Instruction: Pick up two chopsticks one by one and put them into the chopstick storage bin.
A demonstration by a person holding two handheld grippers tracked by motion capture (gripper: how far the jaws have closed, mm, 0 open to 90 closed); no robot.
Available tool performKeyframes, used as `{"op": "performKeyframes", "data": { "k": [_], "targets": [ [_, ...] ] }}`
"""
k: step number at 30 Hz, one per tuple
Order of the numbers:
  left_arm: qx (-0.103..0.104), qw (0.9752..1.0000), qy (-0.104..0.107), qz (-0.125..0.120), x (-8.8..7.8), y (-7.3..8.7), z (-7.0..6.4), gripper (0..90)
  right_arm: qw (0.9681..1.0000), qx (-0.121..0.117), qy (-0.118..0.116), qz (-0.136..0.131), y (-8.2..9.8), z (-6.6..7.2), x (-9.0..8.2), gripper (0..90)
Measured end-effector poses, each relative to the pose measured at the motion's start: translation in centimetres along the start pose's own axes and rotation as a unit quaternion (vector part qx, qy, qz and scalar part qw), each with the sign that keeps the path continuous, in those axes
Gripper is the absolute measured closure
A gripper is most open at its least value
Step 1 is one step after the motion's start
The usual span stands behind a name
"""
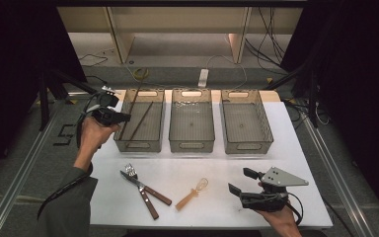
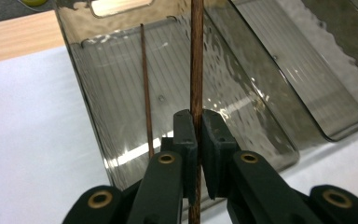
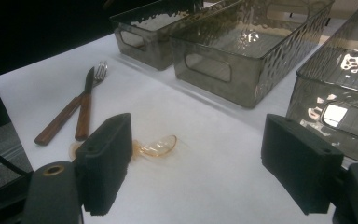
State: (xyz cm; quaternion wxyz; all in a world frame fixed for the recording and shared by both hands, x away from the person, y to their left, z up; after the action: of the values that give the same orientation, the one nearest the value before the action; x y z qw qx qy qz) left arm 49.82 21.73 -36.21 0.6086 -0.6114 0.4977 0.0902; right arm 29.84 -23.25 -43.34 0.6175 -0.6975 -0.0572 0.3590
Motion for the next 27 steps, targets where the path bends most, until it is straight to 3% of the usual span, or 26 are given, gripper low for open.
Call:
{"op": "performKeyframes", "data": {
  "k": [11,19,27],
  "targets": [
    [-0.016,0.9998,0.001,-0.013,1.2,-0.8,1.0,84.5,1.0000,0.001,-0.003,0.000,0.0,0.1,0.1,25.5],
    [-0.002,0.9998,-0.020,-0.005,2.4,-1.3,1.3,84.4,1.0000,-0.001,-0.005,0.002,0.1,0.2,0.1,25.5],
    [-0.016,0.9992,-0.034,-0.014,2.4,-1.7,1.9,84.4,1.0000,-0.003,-0.008,0.004,0.1,0.3,0.2,25.5]
  ]
}}
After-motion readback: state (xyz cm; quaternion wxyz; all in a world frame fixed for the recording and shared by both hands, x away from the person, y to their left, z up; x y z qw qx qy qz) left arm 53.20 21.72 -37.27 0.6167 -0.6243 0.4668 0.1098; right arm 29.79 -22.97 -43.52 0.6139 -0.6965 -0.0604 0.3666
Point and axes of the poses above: each handheld gripper's, and its own axes: x roughly forward along the jaws, y roughly out of its underside, z roughly to its left, the point moved 1 cm from there along x, roughly forward along the jaws, and after that the axes turned 11 degrees about y, right-handed, at the moved point
